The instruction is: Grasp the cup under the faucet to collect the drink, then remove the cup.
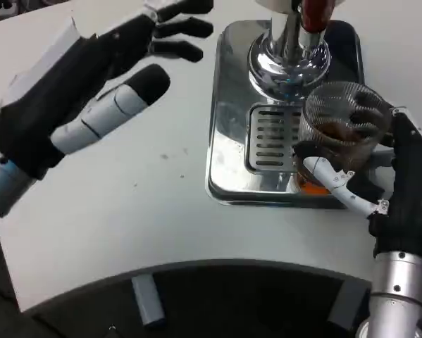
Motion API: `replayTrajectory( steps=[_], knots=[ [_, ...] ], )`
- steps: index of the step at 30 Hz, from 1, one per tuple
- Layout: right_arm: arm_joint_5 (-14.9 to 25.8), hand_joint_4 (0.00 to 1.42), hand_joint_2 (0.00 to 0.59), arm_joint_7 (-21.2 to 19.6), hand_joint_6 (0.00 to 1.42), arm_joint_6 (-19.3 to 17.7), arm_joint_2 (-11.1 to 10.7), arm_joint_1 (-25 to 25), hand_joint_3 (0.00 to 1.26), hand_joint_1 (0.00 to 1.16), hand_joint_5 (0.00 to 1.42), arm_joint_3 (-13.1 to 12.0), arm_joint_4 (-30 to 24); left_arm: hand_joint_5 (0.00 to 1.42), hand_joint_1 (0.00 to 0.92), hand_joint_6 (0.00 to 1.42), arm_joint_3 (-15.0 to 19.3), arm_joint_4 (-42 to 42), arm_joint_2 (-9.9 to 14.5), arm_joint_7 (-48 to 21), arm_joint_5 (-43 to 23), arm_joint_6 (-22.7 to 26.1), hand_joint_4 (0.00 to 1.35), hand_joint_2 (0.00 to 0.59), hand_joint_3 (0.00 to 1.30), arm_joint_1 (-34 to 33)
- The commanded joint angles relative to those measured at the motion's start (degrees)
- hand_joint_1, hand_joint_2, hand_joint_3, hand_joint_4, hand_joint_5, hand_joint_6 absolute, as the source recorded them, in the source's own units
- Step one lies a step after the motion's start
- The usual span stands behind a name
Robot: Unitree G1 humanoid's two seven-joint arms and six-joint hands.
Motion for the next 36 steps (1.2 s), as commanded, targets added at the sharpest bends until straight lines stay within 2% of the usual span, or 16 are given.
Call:
replayTrajectory(
  steps=[1, 10, 18, 28, 36],
  knots=[
    [0.07, 0.71, 0.194, 1.36, 0.76, -0.79, 0.02, 2.23, 0.64, 0.95, 0.85, -0.22, -4.88, 0.32, 0.0, 0.22, 0.55, -3.02, 0.21, 1.32, 0.41, 0.96, 0.24, 0.145, 0.2, 5.13],
    [1.08, 0.71, 0.194, 6.25, 0.77, -0.3, -0.23, 5.91, 0.65, 0.95, 0.86, -1.02, -10.77, 0.29, 0.0, 0.19, -0.15, -4.34, 0.67, 2.67, 3.78, 1.19, 0.21, 0.145, 0.2, 10.8],
    [1.83, 0.74, 0.177, 10.3, 0.83, -0.13, -0.46, 9.36, 0.68, 0.95, 0.9, -1.66, -15.5, 0.19, 0.0, 0.11, -0.66, -6.97, 2.15, 4.08, 11.01, 0.94, 0.13, 0.141, 0.15, 13.58],
    [2.33, 0.76, 0.176, 13.39, 0.84, -0.02, -0.15, 10.54, 0.68, 0.95, 0.92, -1.41, -18.15, 0.14, 0.0, 0.08, -1.33, -11.64, 3.23, 4.07, 15.1, 2.96, 0.09, 0.133, 0.13, 16.4],
    [3.76, 0.76, 0.176, 16.97, 0.86, -0.32, -0.91, 12.83, 0.69, 0.95, 0.93, -1.15, -19.93, 0.08, 0.0, 0.05, -1.3, -17.57, 3.81, 4.22, 19.55, 5.22, 0.02, 0.131, 0.09, 19.08]
  ],
)
